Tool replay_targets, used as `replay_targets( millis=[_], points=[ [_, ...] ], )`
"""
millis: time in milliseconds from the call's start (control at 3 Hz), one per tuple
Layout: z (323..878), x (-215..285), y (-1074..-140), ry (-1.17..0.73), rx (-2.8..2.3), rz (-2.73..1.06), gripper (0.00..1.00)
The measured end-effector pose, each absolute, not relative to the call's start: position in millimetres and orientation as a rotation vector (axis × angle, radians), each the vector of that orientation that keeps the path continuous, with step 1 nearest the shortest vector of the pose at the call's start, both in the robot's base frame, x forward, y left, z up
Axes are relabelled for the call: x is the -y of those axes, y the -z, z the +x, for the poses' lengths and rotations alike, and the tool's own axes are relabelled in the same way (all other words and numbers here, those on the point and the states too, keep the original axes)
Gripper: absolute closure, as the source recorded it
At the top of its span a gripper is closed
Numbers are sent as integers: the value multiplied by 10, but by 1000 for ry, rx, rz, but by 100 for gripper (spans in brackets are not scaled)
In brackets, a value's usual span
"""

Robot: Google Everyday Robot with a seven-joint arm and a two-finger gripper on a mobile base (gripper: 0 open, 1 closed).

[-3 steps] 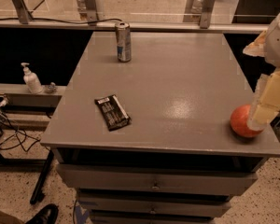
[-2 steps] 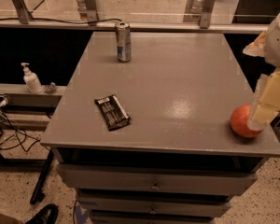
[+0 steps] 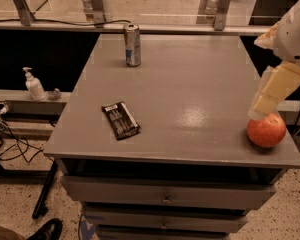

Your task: Pick redbull can

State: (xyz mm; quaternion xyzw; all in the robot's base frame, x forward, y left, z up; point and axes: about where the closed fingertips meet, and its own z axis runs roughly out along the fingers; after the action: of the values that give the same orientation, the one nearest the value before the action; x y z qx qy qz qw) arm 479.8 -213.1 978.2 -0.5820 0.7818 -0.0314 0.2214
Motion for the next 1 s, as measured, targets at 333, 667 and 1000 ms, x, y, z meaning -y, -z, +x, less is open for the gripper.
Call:
replay_targets(
  millis=[333, 667, 1000],
  points=[
    [5238, 1778, -9760, 7, -2070, -1529, 0],
    [5613, 1335, -9752, -103, -1974, -1472, 0],
    [5880, 853, -9669, -206, -1908, -1417, 0]
  ],
)
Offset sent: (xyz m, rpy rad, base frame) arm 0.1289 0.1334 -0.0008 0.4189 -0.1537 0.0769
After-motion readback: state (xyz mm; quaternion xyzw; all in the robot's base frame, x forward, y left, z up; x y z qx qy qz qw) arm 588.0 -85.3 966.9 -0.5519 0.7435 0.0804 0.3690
